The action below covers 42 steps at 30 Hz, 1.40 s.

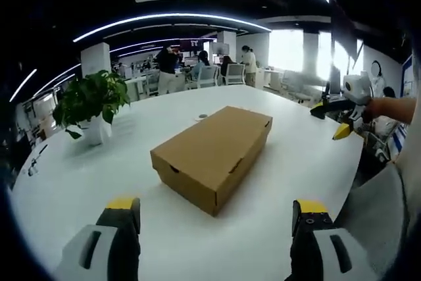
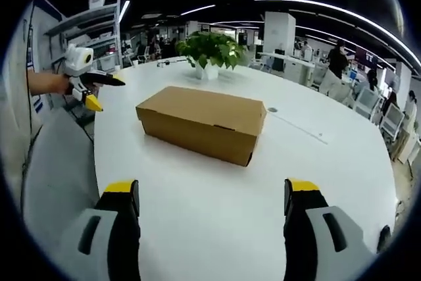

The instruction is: Operate the shoe box by opening the lid, removing the specified soft item, and placing it in the target area until the item is outside and the box remains undamaged.

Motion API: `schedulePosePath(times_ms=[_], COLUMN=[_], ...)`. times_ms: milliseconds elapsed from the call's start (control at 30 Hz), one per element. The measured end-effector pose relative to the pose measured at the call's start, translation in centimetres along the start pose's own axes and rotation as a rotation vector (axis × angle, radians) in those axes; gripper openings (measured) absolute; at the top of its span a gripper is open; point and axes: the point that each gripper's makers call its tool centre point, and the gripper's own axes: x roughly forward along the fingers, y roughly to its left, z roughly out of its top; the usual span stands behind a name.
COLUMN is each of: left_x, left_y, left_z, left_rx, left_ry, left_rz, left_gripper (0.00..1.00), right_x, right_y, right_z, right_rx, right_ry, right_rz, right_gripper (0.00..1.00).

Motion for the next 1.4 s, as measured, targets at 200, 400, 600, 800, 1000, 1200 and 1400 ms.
schedulePosePath(times_ms=[200,400,600,800,1000,1200,1400], left_x=[0.7,1.5,2.4,3.4,4.4,5.5,6.3], left_y=[0.2,0.1,-0.2,0.0,-0.1,-0.5,-0.1], left_z=[0.1,0.1,0.1,-0.3,-0.2,-0.3,0.2], left_rx=[-0.008,-0.018,-0.023,-0.036,-0.058,-0.071,-0.065], left_ry=[-0.004,-0.007,-0.011,-0.010,-0.039,-0.040,-0.059], left_rz=[0.033,0.069,0.087,0.112,0.144,0.145,0.174], left_gripper=[0.96,0.95,0.94,0.90,0.90,0.86,0.78], right_x=[1.2,2.6,4.1,5.4,6.8,8.1,9.6], right_y=[-1.3,-2.4,-3.3,-4.1,-4.6,-4.7,-5.3], right_z=[0.5,0.6,0.8,1.5,2.0,2.3,2.2], right_rx=[-0.030,-0.083,-0.111,-0.136,-0.178,-0.207,-0.212], right_ry=[-0.006,0.000,-0.003,-0.014,-0.017,-0.012,-0.003], right_rz=[0.032,0.064,0.108,0.135,0.172,0.211,0.225], right_gripper=[0.86,0.84,0.80,0.77,0.71,0.68,0.63])
